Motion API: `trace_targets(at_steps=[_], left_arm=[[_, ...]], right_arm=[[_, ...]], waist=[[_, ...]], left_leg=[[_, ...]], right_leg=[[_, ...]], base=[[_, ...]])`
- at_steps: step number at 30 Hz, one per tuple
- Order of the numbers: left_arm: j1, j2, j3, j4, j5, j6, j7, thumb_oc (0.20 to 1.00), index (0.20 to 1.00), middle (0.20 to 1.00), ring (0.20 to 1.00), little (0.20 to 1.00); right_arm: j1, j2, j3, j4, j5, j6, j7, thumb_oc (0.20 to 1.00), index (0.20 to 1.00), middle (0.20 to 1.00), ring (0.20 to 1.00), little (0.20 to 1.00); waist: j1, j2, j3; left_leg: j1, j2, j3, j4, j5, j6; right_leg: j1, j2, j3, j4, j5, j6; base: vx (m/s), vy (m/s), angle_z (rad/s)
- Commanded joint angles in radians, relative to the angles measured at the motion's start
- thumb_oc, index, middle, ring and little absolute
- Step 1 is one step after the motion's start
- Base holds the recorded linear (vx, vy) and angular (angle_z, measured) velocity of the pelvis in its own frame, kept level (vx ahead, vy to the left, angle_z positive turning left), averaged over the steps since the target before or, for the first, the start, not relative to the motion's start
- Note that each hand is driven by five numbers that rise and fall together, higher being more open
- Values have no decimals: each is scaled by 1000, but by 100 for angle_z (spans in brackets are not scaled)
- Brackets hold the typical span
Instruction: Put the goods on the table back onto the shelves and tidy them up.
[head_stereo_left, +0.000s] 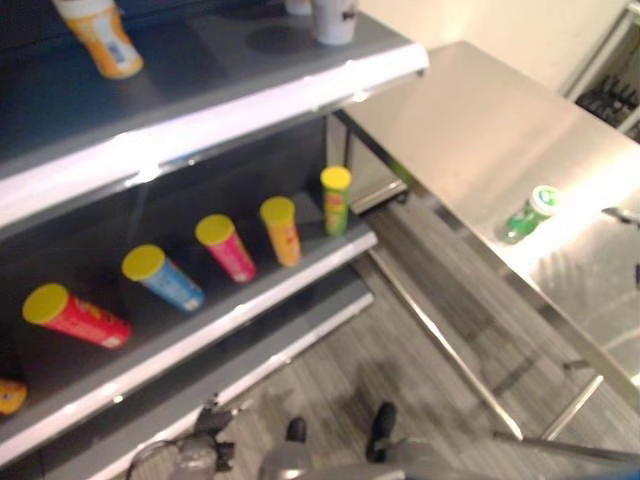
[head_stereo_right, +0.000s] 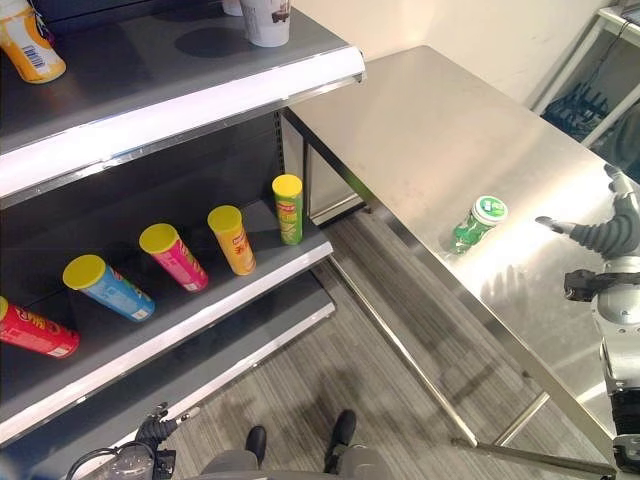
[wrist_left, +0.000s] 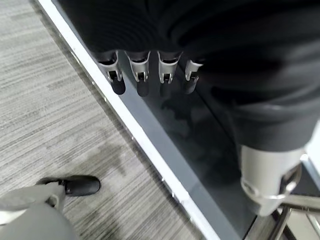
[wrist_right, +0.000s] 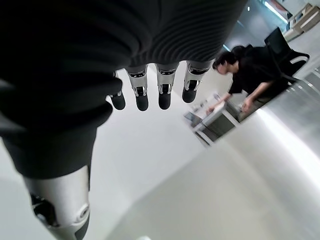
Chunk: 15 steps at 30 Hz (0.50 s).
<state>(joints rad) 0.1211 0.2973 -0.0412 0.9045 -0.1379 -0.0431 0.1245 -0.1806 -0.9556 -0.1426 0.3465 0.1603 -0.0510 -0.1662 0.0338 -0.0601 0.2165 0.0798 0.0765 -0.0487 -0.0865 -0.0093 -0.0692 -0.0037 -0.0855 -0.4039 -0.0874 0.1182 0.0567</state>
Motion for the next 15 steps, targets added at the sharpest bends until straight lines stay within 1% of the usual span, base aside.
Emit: trace_targets(at_steps=[1, 3, 5, 9, 12, 15], left_arm=[[-15, 59, -28, 13, -7, -31, -2, 1000, 1000, 1000, 1000, 1000], [-15, 59, -28, 13, -7, -31, -2, 1000, 1000, 1000, 1000, 1000], [-14, 59, -32, 34, -5, -36, -6, 1000, 1000, 1000, 1000, 1000], [-4, 57, -35, 27, -4, -36, -7, 1000, 1000, 1000, 1000, 1000], [1, 54, -42, 31, -4, -37, -3, 1000, 1000, 1000, 1000, 1000], [0, 55, -42, 25, -6, -38, 0, 1000, 1000, 1000, 1000, 1000]], right_arm=[[-90, -67, 61, -14, 15, -27, 15, 1000, 1000, 1000, 1000, 1000], [-90, -67, 61, -14, 15, -27, 15, 1000, 1000, 1000, 1000, 1000], [-98, -72, 95, 6, 17, -28, 40, 1000, 1000, 1000, 1000, 1000], [-116, -74, 120, 27, -11, -20, 38, 1000, 1000, 1000, 1000, 1000], [-155, -57, 148, 46, -38, -12, 20, 1000, 1000, 1000, 1000, 1000], [-167, -58, 161, 56, -51, -6, 20, 1000, 1000, 1000, 1000, 1000]], waist=[[25, -27, -25], [24, -27, -25], [32, -17, -19], [37, -11, -14], [41, -4, -6], [44, -2, -1]], left_leg=[[-24, 113, 3, -1, -14, -93], [-24, 113, 3, -1, -14, -93], [-49, 109, -3, -1, 1, -106], [-54, 105, -8, -1, 2, -105], [-63, 100, -11, -1, 2, -102], [-71, 97, -15, -1, 5, -102]], right_leg=[[-8, -121, 19, 76, -93, 142], [-8, -121, 19, 76, -93, 142], [-2, -128, -13, 69, -90, 144], [1, -132, -21, 68, -87, 145], [-7, -140, -24, 69, -84, 148], [-10, -142, -25, 71, -84, 149]], base=[[15, -14, 5], [3, -7, 10], [30, -22, 22], [29, -4, 23], [14, 11, 5], [0, 0, 0]])
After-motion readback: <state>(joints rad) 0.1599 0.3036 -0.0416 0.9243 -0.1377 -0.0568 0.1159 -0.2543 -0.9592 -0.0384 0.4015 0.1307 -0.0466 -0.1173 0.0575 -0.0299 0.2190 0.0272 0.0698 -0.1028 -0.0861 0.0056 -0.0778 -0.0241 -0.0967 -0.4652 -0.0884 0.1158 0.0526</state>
